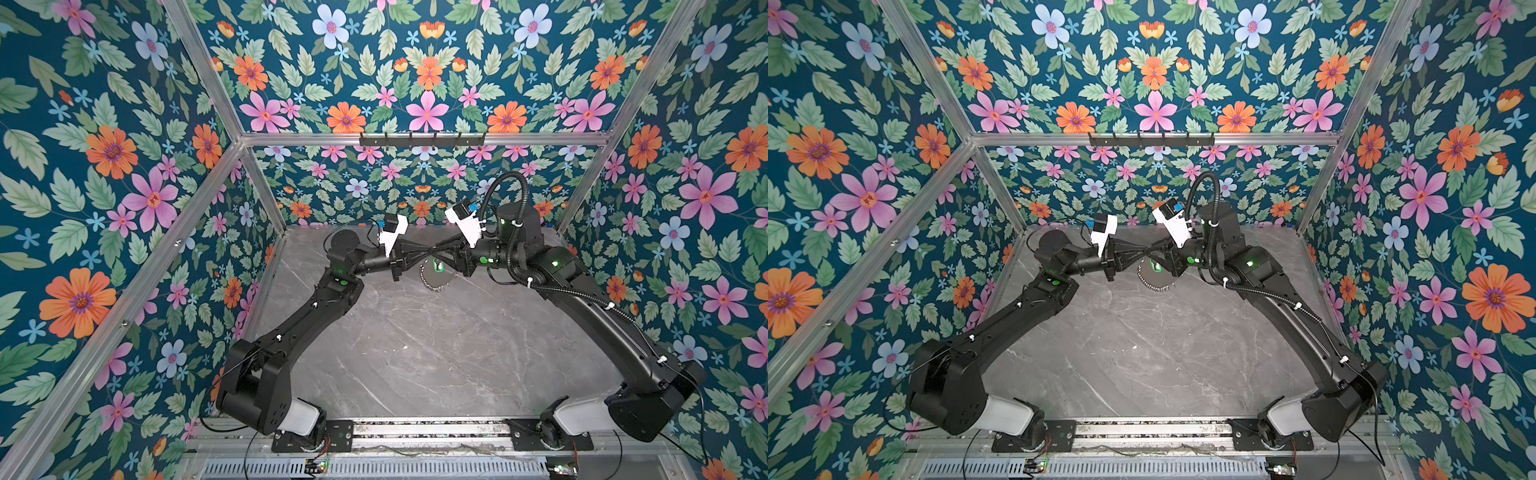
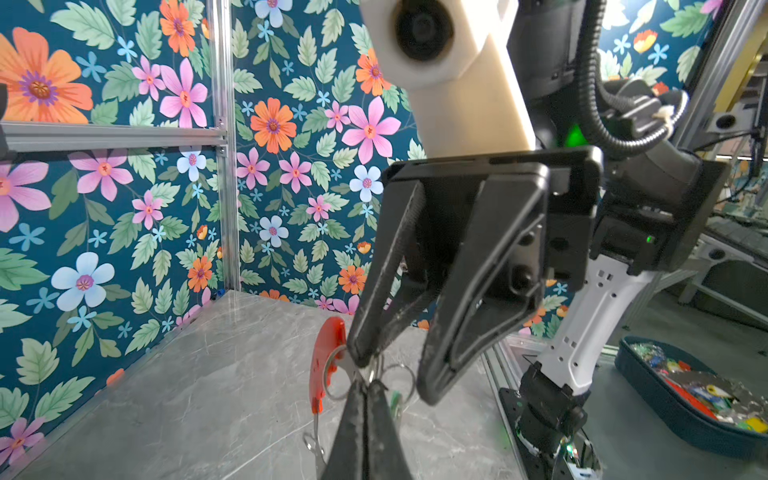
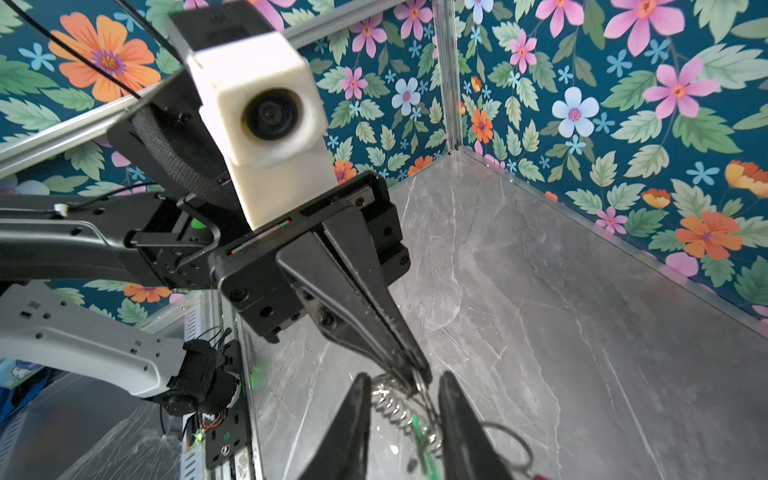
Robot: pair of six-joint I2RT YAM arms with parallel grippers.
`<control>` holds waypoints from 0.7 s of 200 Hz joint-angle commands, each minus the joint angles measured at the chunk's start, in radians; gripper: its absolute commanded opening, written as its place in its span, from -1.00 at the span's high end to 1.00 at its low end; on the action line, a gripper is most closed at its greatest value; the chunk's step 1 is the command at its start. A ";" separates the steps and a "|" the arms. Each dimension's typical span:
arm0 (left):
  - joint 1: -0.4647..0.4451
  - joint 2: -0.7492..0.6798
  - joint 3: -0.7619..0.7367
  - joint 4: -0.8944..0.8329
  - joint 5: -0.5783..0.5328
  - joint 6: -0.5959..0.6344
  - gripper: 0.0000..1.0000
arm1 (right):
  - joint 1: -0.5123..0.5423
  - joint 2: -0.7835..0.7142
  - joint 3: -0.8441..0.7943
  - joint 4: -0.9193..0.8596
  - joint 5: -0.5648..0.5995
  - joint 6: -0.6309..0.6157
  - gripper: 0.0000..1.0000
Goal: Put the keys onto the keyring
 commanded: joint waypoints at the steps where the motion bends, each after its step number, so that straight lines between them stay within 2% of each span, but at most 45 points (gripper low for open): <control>1: 0.000 -0.005 0.005 0.116 -0.072 -0.108 1.00 | -0.026 -0.025 -0.021 0.075 -0.018 0.048 0.33; 40: 0.000 -0.005 0.015 0.191 -0.107 -0.227 1.00 | -0.052 -0.073 -0.079 0.122 -0.078 0.047 0.33; 105: -0.006 0.005 0.007 0.313 -0.110 -0.340 1.00 | -0.052 -0.004 0.001 0.081 -0.121 0.009 0.34; 117: -0.008 0.005 0.005 0.324 -0.117 -0.349 1.00 | -0.052 0.007 0.014 0.081 -0.127 0.009 0.44; 140: -0.008 0.003 0.001 0.336 -0.142 -0.355 1.00 | -0.048 0.020 0.025 0.085 -0.150 0.024 0.78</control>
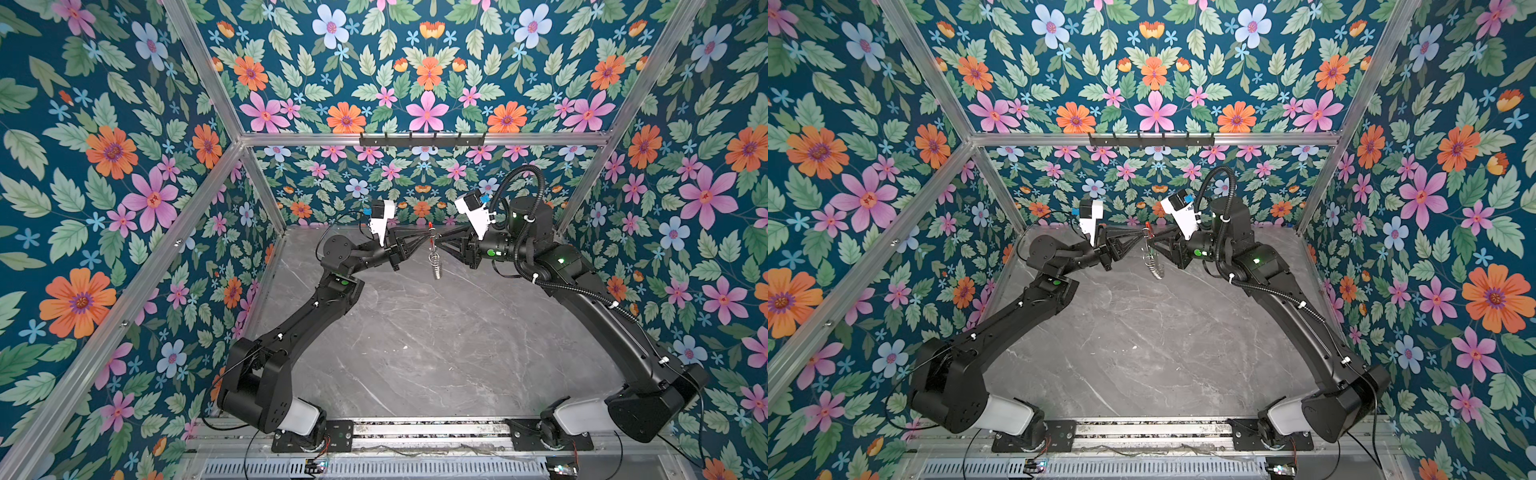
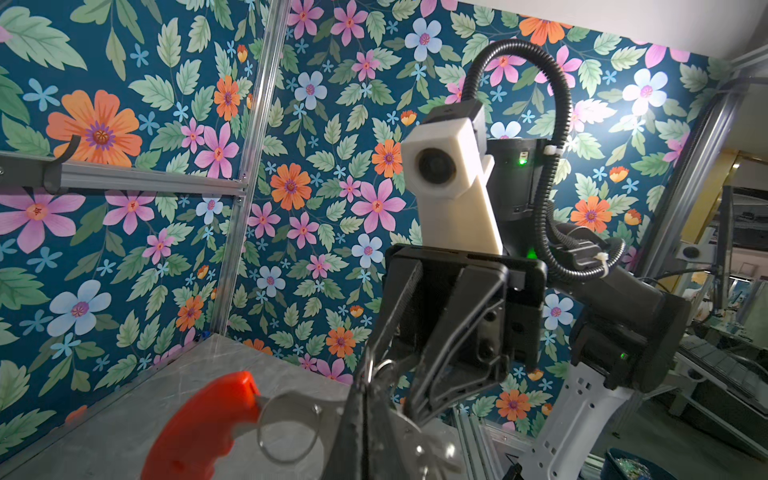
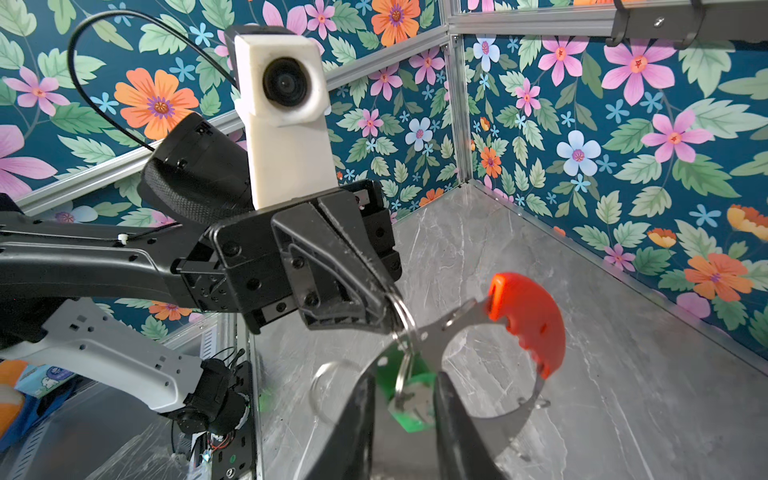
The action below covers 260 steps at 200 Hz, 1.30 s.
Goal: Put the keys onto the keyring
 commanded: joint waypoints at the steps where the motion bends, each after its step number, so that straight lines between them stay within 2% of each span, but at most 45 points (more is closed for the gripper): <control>1: 0.000 -0.005 0.000 0.082 -0.034 -0.030 1.00 | 0.005 0.010 0.011 0.009 -0.036 0.002 0.79; 13: -0.002 -0.006 -0.003 0.087 -0.051 -0.031 1.00 | 0.017 0.008 0.005 0.018 -0.037 0.004 0.93; 25: -0.003 -0.002 -0.003 0.097 -0.069 -0.035 1.00 | 0.031 0.008 -0.004 0.025 -0.035 0.005 0.97; 83: -0.024 0.030 -0.016 0.164 -0.140 -0.069 1.00 | 0.066 0.028 -0.014 0.048 -0.022 0.016 0.96; 93: -0.029 0.031 -0.025 0.173 -0.148 -0.071 1.00 | 0.069 0.031 -0.010 0.046 -0.022 0.017 0.85; 107: -0.032 0.034 -0.039 0.189 -0.157 -0.073 1.00 | 0.070 0.028 -0.009 0.040 -0.016 0.015 0.48; 119: -0.032 0.032 -0.050 0.200 -0.164 -0.074 1.00 | 0.070 0.018 -0.016 0.029 -0.004 0.008 0.26; 132: -0.032 0.031 -0.054 0.205 -0.171 -0.073 1.00 | 0.070 -0.001 -0.034 0.014 0.018 -0.002 0.16; 146: -0.032 0.032 -0.054 0.209 -0.172 -0.071 1.00 | 0.068 -0.033 -0.062 0.000 0.052 -0.012 0.14; 167: -0.032 0.034 -0.053 0.223 -0.171 -0.076 1.00 | 0.050 -0.089 -0.112 -0.005 0.086 -0.017 0.13; 210: -0.032 0.045 -0.054 0.262 -0.165 -0.102 1.00 | -0.008 -0.152 -0.142 0.008 0.052 0.016 0.15; 260: -0.034 0.066 -0.054 0.323 -0.159 -0.149 1.00 | -0.045 -0.088 -0.054 0.116 -0.037 0.149 0.58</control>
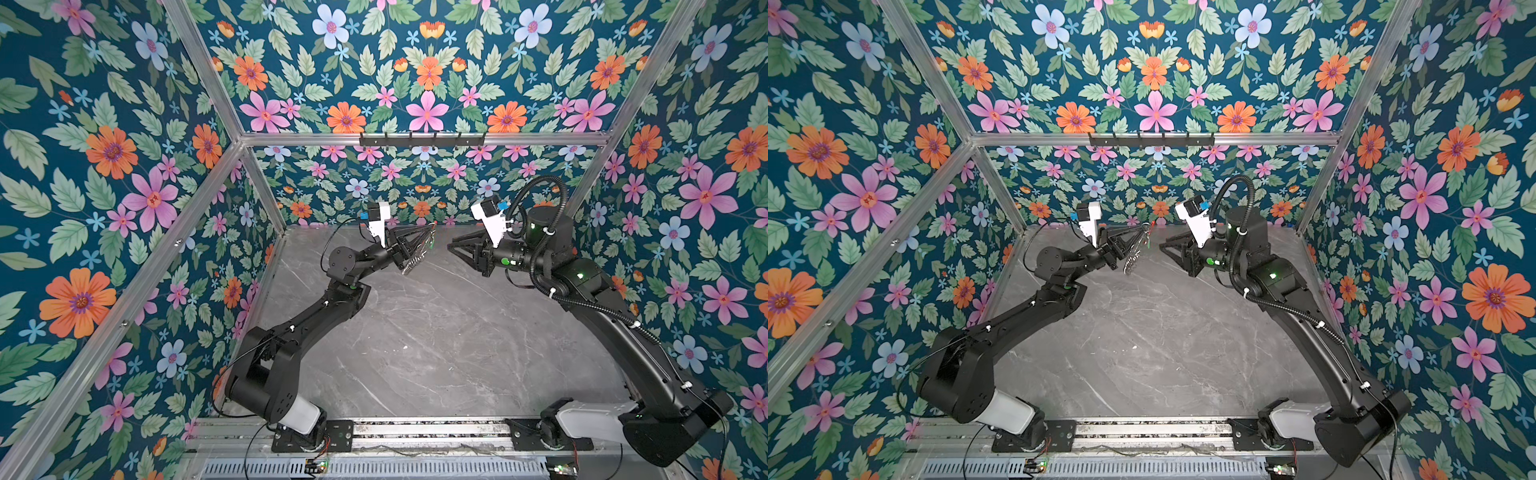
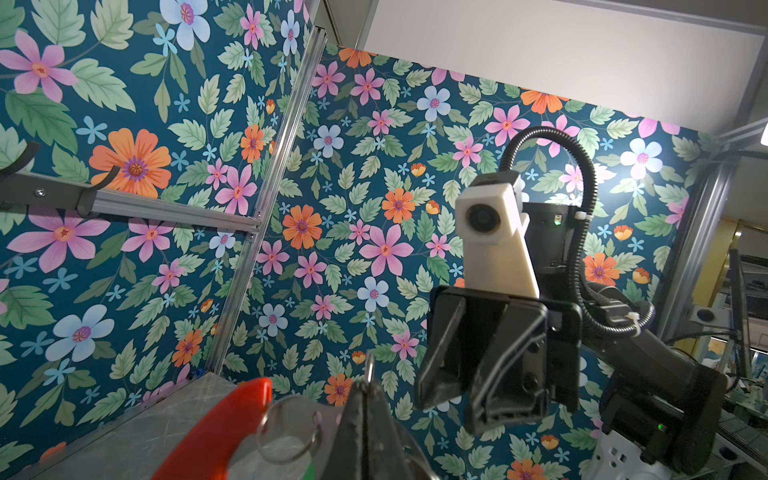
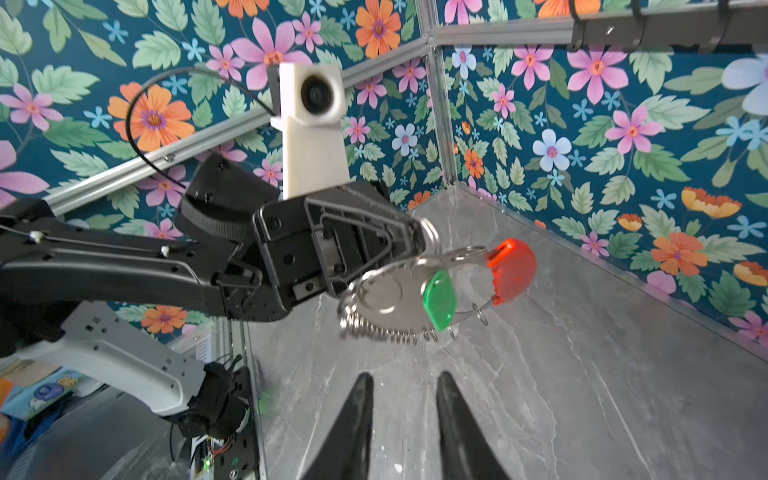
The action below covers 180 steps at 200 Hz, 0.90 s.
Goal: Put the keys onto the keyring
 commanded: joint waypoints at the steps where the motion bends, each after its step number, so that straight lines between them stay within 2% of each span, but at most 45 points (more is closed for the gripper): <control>1: -0.001 0.003 0.001 0.093 0.001 -0.032 1.00 | -0.011 0.034 0.039 0.093 -0.063 0.095 0.58; 56: -0.006 0.018 0.003 0.144 -0.008 -0.062 1.00 | -0.011 0.130 0.124 0.122 -0.125 0.173 0.58; 75: -0.006 0.022 0.003 0.152 -0.008 -0.069 1.00 | -0.011 0.137 0.123 0.139 -0.147 0.192 0.65; 180: -0.007 0.032 0.015 0.166 -0.004 -0.084 1.00 | -0.011 0.155 0.114 0.155 -0.174 0.209 0.68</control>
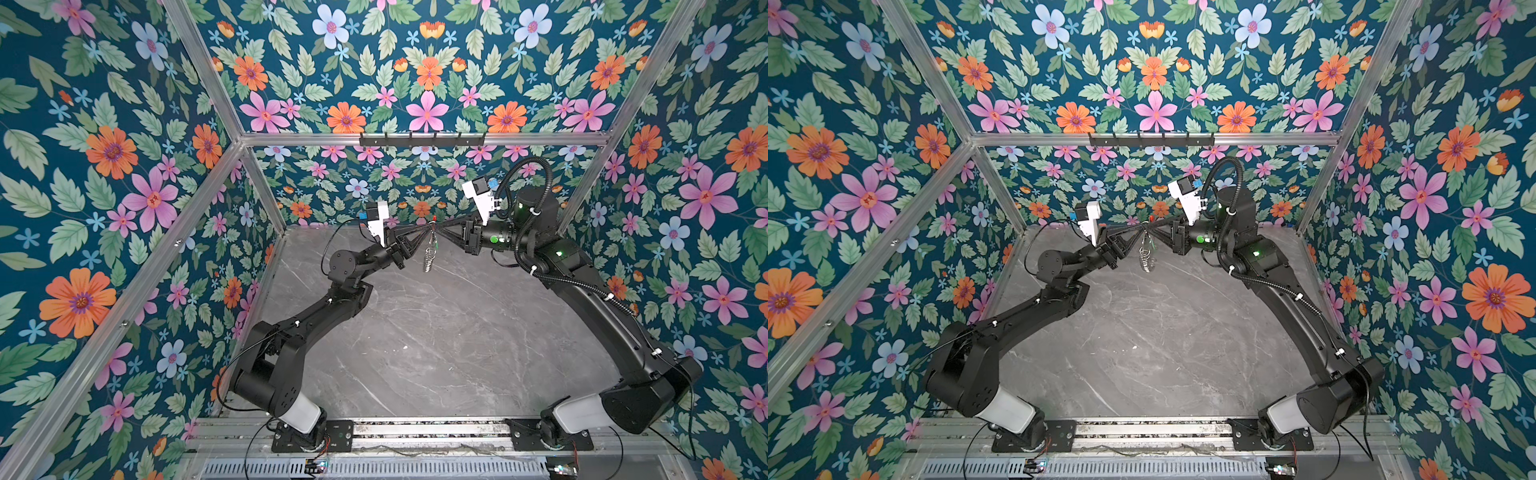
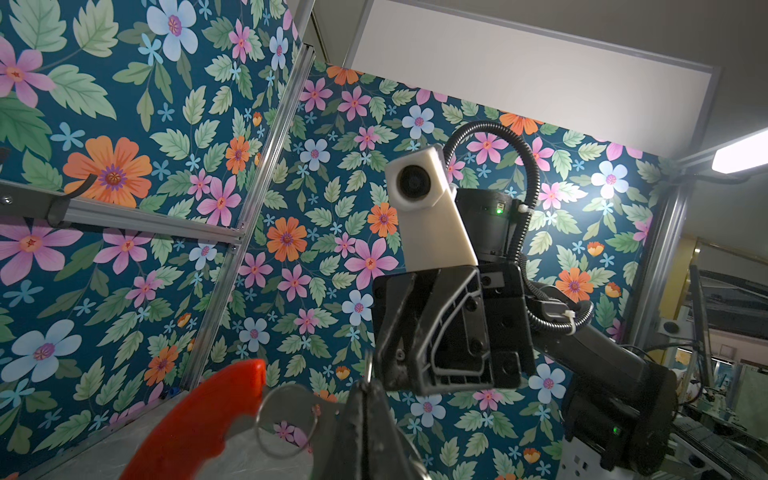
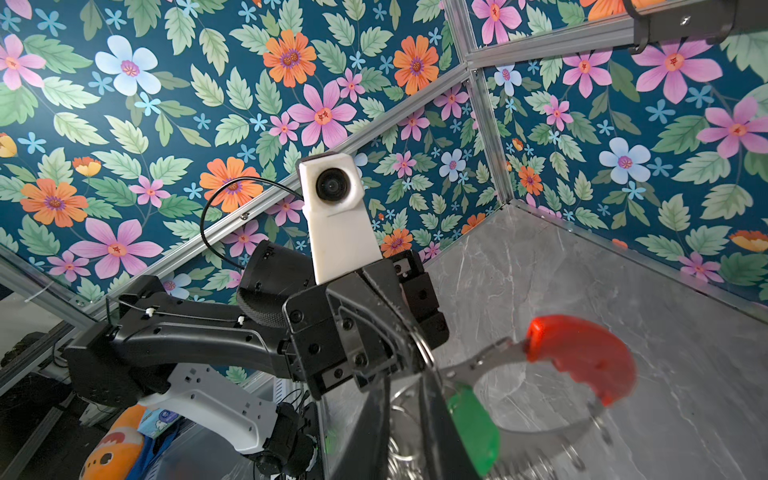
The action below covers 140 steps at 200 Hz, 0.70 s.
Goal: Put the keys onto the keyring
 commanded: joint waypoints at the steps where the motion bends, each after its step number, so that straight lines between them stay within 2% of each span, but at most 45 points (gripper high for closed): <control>1: -0.002 0.000 0.009 0.062 0.003 -0.009 1.00 | 0.001 0.002 -0.001 0.036 -0.016 0.004 0.68; 48: -0.002 0.003 0.012 0.070 0.004 -0.020 1.00 | 0.001 0.004 -0.004 0.044 -0.022 0.008 0.70; 93: -0.003 0.004 0.013 0.071 0.007 -0.023 1.00 | 0.000 0.006 -0.003 0.050 -0.027 0.011 0.99; 115: -0.003 0.002 0.007 0.070 0.009 -0.022 1.00 | -0.005 -0.004 -0.010 0.051 -0.012 0.011 1.00; 121: -0.003 0.002 0.006 0.070 0.009 -0.021 1.00 | -0.009 -0.009 -0.015 0.057 -0.005 0.015 0.93; 130: -0.003 0.000 0.004 0.070 0.009 -0.021 1.00 | -0.017 -0.019 -0.028 0.073 0.002 0.028 0.64; 140: -0.003 0.002 0.004 0.071 0.009 -0.021 1.00 | -0.029 -0.027 -0.042 0.095 -0.002 0.045 0.47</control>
